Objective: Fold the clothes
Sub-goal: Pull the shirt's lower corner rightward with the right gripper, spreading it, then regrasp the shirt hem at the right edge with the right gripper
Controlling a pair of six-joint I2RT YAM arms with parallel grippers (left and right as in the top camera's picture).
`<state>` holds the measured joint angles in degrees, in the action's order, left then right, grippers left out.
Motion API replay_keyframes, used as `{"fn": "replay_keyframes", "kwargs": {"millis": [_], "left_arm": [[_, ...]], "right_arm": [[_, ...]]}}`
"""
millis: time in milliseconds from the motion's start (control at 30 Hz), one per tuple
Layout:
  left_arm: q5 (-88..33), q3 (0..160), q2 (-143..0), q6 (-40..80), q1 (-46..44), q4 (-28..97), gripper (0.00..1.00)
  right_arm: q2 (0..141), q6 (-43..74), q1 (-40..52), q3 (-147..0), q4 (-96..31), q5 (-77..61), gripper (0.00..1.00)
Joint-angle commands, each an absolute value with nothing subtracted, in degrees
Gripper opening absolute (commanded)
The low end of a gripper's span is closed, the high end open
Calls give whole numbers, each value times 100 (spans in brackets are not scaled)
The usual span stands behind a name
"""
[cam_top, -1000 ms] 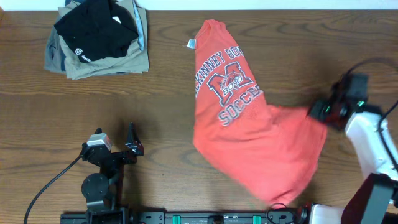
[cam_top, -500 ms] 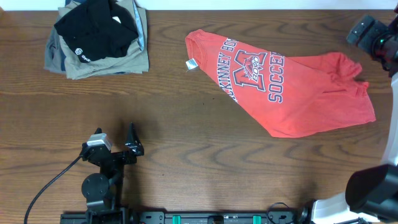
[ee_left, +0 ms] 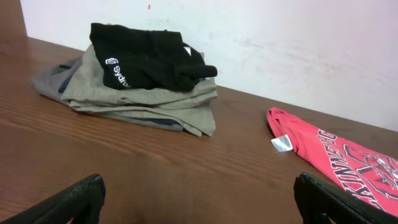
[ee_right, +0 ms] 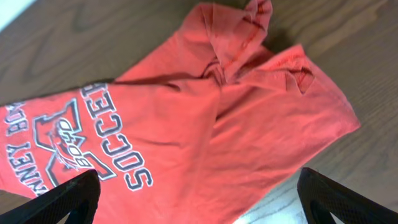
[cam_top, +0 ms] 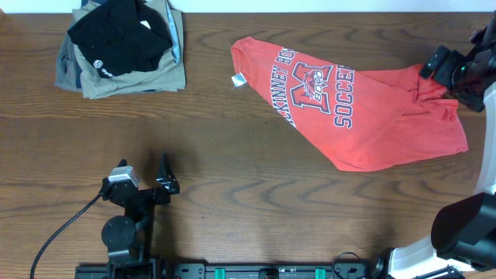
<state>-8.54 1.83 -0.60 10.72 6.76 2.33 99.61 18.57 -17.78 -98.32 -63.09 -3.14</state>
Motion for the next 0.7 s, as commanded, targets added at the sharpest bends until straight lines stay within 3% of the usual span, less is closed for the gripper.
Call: {"fn": "replay_keyframes", "kwargs": {"millis": [0,267,667], "left_arm": [[-829,23,-23,1100,705,311,98],[-829,23,-23,1100,705,311,98],[-829,23,-23,1100,705,311,98]], "right_arm": [[9968,1817,-1793,-9351,-6316,-167,99],[9968,2526,-2051,-7964,-5413,427,99],[9992,2495,-3148,-7747,-5144,451,99]]}}
